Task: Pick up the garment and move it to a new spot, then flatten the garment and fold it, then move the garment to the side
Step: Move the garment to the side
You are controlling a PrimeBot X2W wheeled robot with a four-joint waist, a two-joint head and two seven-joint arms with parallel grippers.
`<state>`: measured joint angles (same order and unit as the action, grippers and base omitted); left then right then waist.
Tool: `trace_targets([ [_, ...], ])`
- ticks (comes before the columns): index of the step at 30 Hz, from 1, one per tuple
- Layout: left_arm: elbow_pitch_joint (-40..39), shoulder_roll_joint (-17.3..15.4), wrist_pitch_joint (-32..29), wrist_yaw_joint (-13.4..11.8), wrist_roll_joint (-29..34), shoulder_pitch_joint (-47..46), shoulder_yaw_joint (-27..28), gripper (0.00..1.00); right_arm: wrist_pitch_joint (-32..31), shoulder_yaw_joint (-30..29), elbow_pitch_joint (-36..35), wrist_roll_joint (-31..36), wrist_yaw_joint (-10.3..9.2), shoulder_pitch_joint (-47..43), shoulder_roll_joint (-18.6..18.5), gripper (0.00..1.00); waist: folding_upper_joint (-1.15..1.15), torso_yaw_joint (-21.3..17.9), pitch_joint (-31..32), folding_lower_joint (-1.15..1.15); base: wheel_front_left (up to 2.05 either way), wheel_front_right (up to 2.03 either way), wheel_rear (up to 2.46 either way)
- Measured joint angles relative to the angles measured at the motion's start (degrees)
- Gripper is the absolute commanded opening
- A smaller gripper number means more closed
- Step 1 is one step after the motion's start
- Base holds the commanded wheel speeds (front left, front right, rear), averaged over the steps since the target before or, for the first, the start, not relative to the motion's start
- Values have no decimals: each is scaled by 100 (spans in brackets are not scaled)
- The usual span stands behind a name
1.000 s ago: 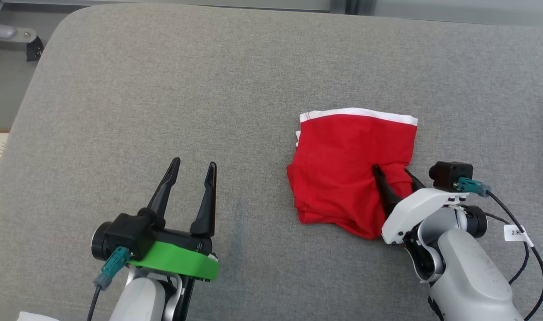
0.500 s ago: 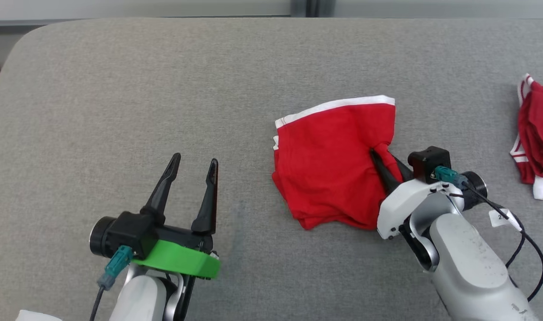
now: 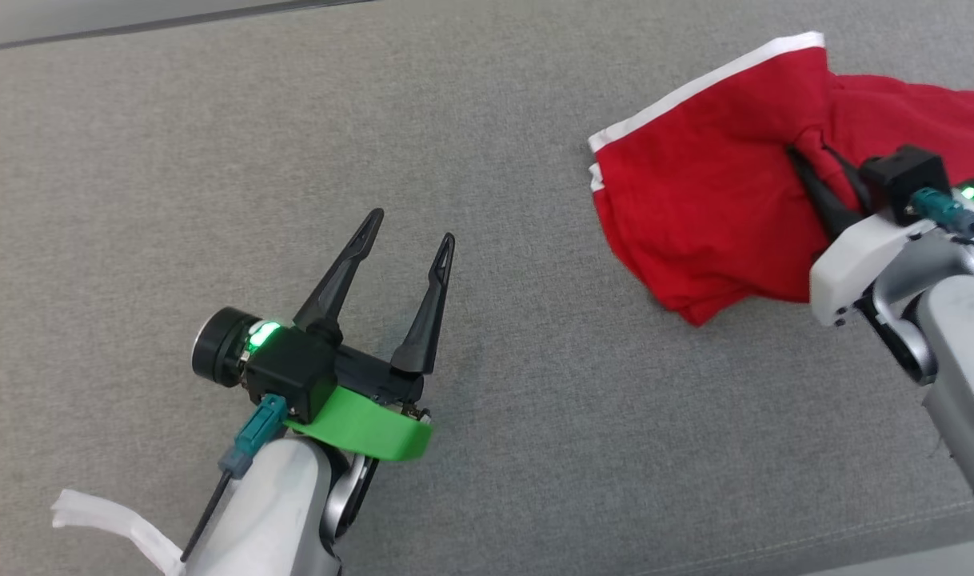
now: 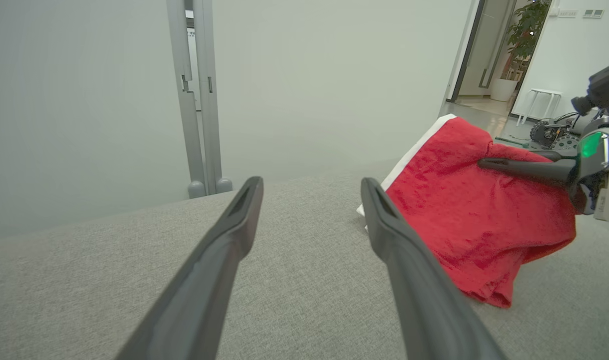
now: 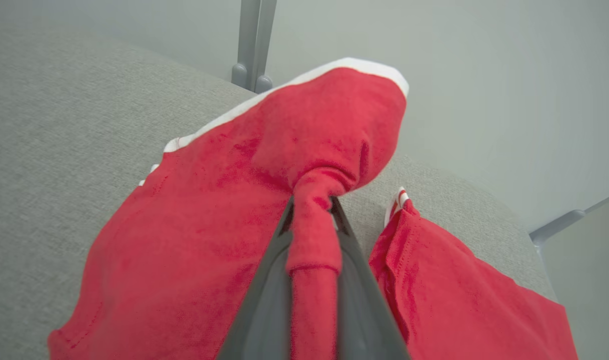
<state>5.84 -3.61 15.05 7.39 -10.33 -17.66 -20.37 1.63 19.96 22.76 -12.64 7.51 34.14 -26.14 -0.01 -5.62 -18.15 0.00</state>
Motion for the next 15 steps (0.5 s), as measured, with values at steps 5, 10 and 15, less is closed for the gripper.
trace_targets([
  [5,-34,-152,0,0,-4,-319,-199,100,13,-153,86,-88,1,237,-552,0,0,-242,-435,0,0,0,0],
  [10,-53,-224,0,1,-29,-549,-260,100,103,-426,363,57,1,439,-970,0,0,-392,-861,0,0,0,0],
  [15,-97,-283,0,1,-67,-743,-307,100,181,-642,712,169,2,666,-1196,0,0,-443,-1272,0,0,0,0],
])
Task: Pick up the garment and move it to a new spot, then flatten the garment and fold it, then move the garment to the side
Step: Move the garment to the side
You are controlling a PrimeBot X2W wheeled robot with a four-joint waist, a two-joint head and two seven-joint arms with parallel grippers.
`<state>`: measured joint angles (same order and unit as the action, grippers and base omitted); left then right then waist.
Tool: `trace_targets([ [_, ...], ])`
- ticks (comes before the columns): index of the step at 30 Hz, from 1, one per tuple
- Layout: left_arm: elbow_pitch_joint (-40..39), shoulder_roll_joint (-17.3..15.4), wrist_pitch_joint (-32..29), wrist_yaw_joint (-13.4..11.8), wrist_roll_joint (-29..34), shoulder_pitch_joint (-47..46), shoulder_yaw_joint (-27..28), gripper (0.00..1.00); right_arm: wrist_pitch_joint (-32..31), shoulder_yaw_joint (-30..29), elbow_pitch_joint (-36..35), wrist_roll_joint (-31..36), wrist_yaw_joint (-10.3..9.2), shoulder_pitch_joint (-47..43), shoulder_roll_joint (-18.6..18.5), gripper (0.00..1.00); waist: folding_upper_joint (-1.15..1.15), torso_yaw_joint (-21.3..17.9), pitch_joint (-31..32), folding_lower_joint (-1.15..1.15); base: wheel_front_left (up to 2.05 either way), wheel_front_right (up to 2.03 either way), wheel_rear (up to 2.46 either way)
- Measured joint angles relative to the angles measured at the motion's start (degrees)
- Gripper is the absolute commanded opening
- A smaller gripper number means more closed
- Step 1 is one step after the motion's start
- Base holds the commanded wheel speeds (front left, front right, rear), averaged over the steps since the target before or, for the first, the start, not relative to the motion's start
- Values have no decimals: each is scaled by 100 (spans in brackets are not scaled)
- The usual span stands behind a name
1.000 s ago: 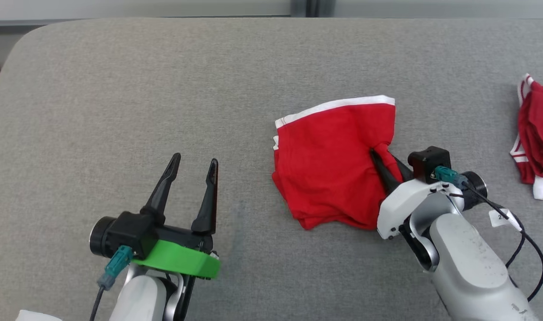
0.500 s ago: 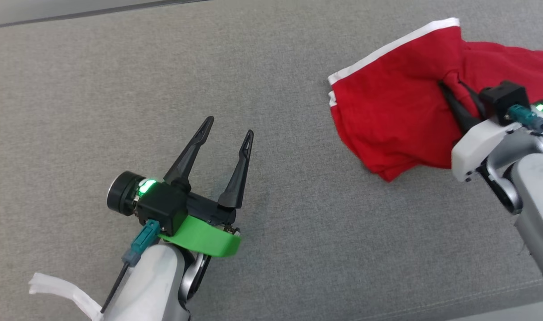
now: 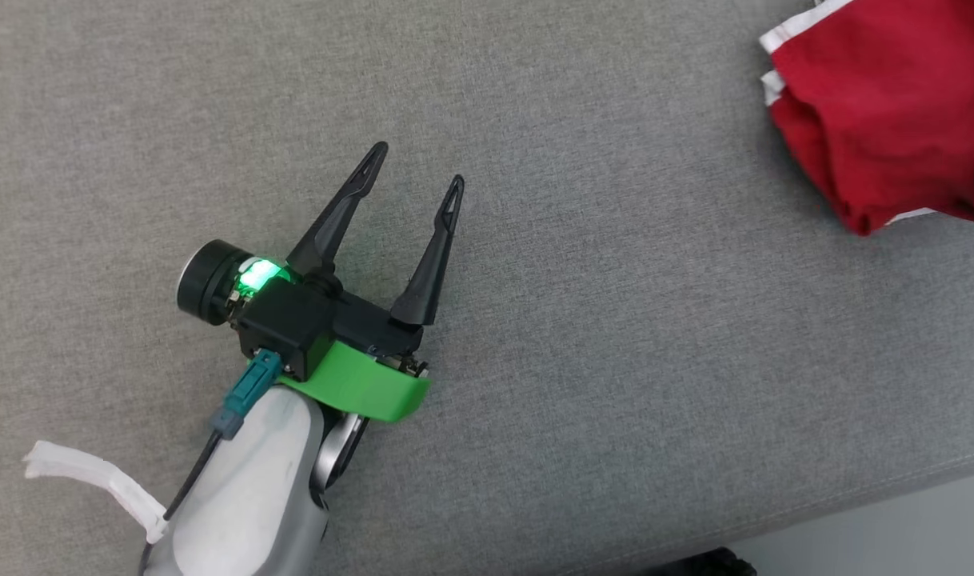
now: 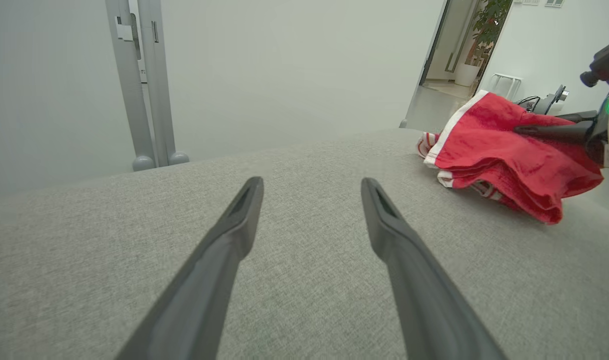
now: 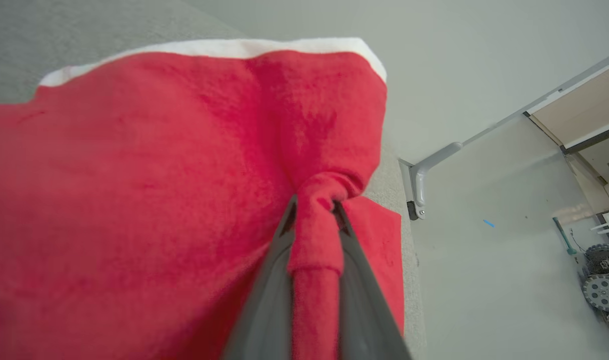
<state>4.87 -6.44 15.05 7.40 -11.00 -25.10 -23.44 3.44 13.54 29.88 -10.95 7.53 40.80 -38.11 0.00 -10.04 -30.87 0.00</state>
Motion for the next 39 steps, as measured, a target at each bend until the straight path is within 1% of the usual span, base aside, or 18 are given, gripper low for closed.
trace_targets([
  [4,-10,-25,0,0,-24,-60,35,100,19,-126,355,107,0,110,-240,0,0,50,-252,0,0,0,0],
  [7,-48,-22,0,0,-42,-96,93,100,43,-309,600,109,0,232,-290,0,0,149,-362,0,0,0,0],
  [11,-58,-21,0,0,-48,-98,113,100,64,-397,907,163,0,326,-285,0,0,292,-438,0,0,0,0],
  [14,-49,-14,0,0,-55,-95,126,100,-54,-439,1155,145,-1,342,-170,0,0,363,-439,0,0,0,0],
  [15,-36,-13,0,0,-56,-90,135,100,-90,-427,1207,142,-1,341,-121,12,0,376,-420,0,0,0,0],
  [16,-27,-4,0,0,-56,-87,138,100,-81,-439,1239,135,-1,342,-88,81,0,384,-398,0,0,0,0],
  [17,-21,13,0,0,-57,-79,147,100,-75,-471,1280,115,-1,349,-63,100,0,391,-367,0,0,0,0],
  [21,19,64,0,0,-91,-27,193,100,-57,-459,1396,154,-1,419,-38,100,0,409,-201,0,0,0,0],
  [26,48,144,0,0,-129,143,325,100,-142,-197,1279,114,-1,481,118,100,0,414,107,0,0,0,0],
  [33,58,260,0,0,-197,503,580,100,-191,131,645,27,-1,627,388,100,0,433,714,0,0,0,0],
  [36,49,298,0,0,-211,718,747,100,-210,163,294,-94,-1,544,583,100,0,464,1010,0,0,0,0],
  [39,7,325,0,0,-248,925,961,100,-213,138,-94,-337,-1,318,883,100,0,513,1326,0,0,0,0],
])
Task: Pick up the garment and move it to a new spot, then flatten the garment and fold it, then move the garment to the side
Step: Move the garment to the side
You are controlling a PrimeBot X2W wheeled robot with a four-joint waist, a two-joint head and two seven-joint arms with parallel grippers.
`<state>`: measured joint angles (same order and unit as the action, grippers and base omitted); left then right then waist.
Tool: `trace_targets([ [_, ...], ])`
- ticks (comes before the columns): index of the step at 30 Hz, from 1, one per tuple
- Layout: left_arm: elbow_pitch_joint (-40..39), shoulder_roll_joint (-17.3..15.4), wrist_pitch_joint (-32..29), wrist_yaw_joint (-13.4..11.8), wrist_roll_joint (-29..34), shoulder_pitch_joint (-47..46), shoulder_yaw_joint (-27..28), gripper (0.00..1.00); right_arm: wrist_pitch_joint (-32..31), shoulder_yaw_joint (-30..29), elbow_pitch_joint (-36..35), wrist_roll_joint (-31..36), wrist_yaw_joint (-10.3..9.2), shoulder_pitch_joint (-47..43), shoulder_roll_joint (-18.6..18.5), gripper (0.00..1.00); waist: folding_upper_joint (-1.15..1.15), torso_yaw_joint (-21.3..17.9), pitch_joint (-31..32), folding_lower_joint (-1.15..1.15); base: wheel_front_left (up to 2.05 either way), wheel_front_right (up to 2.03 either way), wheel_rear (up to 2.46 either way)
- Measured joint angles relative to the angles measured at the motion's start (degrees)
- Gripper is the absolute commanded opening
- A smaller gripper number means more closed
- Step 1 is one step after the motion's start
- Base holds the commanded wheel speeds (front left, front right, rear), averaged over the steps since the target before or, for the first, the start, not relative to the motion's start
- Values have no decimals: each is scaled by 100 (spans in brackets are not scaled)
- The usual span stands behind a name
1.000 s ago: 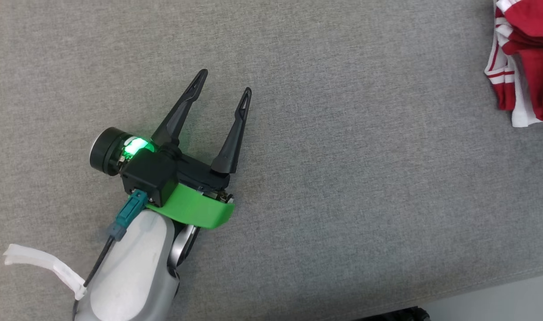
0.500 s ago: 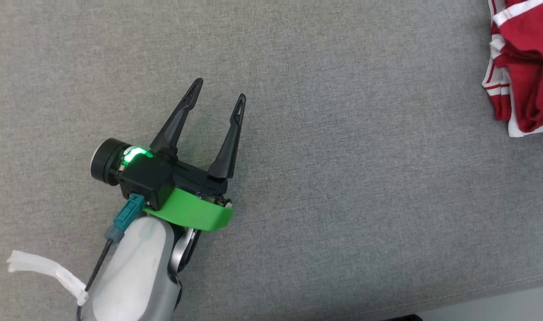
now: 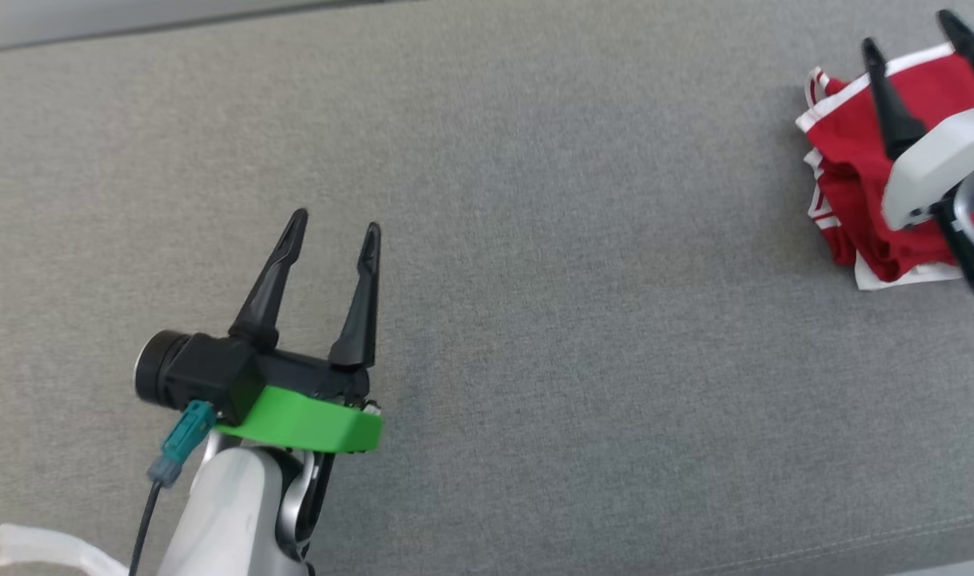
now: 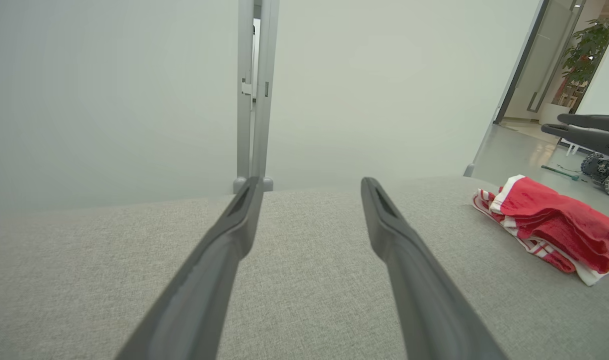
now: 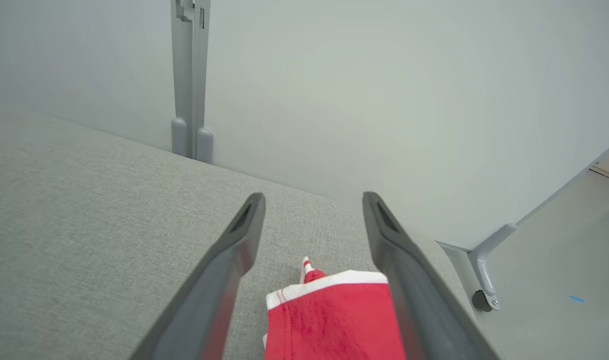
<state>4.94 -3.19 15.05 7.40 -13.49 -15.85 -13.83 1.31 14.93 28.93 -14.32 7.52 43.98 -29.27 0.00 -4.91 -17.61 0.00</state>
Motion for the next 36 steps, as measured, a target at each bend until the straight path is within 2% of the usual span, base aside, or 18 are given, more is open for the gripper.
trace_targets([
  [5,-80,19,0,0,-9,271,323,100,148,-243,-616,-425,0,-582,543,100,0,113,444,0,0,0,0],
  [10,-166,22,0,0,-82,525,571,100,563,-454,-1263,-686,0,-1397,1122,100,0,263,819,0,0,0,0],
  [18,-168,26,0,-21,-164,888,519,100,1165,-850,-1817,-456,-1,-2849,2149,100,0,541,1161,0,0,0,0],
  [21,-41,27,0,-52,-385,1079,485,100,1298,-926,-1898,-292,-4,-3241,2425,100,0,599,1248,0,0,0,0],
  [23,-10,30,0,-54,-324,1114,458,100,1328,-883,-1938,-96,-4,-3411,2503,100,0,617,1272,0,0,0,0],
  [29,87,30,0,-94,-186,1180,428,100,1369,-989,-2158,-68,-4,-3640,2626,100,0,652,1313,0,0,0,0],
  [36,146,30,0,-297,-159,1200,443,100,1369,-1063,-2379,-212,-4,-3702,2638,100,0,623,1357,0,0,0,0],
])
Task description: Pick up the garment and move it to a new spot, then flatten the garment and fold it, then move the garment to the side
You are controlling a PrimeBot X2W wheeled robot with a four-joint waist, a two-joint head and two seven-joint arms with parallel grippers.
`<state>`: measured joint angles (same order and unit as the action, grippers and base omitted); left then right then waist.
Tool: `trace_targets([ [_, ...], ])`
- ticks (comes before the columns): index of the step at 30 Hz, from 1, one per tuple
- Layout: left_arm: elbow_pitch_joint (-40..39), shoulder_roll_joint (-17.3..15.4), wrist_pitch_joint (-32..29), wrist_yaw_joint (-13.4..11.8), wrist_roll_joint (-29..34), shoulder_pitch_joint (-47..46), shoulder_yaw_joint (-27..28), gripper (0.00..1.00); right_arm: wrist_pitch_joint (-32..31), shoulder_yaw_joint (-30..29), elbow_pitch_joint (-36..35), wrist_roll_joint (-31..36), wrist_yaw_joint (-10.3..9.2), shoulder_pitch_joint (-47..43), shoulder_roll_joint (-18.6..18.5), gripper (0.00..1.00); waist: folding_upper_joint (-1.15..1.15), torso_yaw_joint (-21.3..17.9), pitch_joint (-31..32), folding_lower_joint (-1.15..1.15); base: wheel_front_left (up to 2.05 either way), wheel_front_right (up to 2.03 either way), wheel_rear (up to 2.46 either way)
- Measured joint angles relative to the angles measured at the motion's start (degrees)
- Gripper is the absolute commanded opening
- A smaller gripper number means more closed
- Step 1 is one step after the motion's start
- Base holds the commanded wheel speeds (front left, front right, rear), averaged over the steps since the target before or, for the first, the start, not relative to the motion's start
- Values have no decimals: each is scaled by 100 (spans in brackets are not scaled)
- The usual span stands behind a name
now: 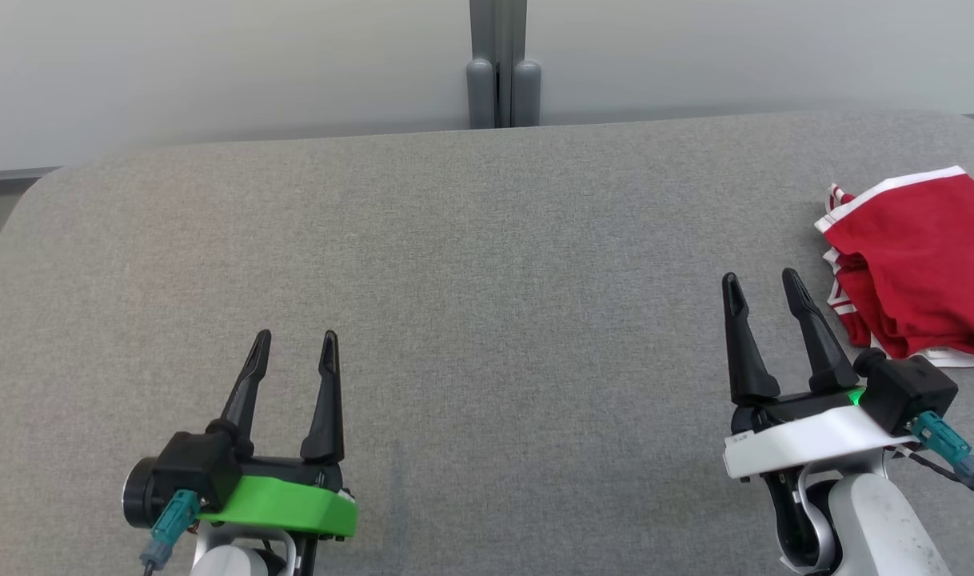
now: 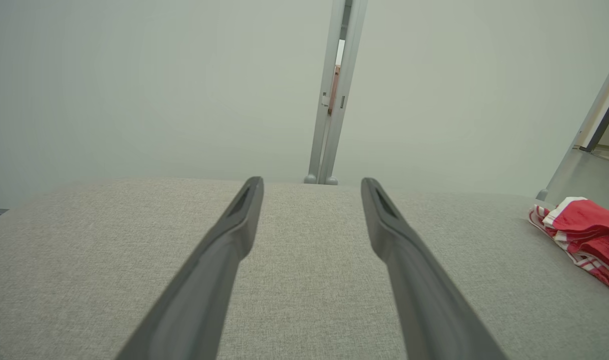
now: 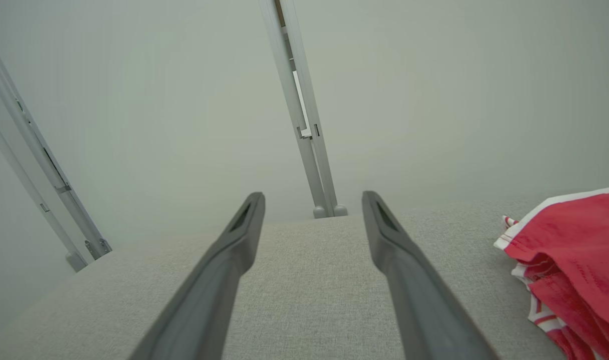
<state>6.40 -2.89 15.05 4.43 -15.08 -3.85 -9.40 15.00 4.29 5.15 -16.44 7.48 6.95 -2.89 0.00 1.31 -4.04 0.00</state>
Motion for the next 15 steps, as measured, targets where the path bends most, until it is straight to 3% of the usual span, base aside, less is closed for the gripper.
trace_targets([
  [15,75,2,0,-192,3,-12,30,100,1,-5,-140,0,0,-48,1,100,0,-114,-62,0,0,0,0],
])
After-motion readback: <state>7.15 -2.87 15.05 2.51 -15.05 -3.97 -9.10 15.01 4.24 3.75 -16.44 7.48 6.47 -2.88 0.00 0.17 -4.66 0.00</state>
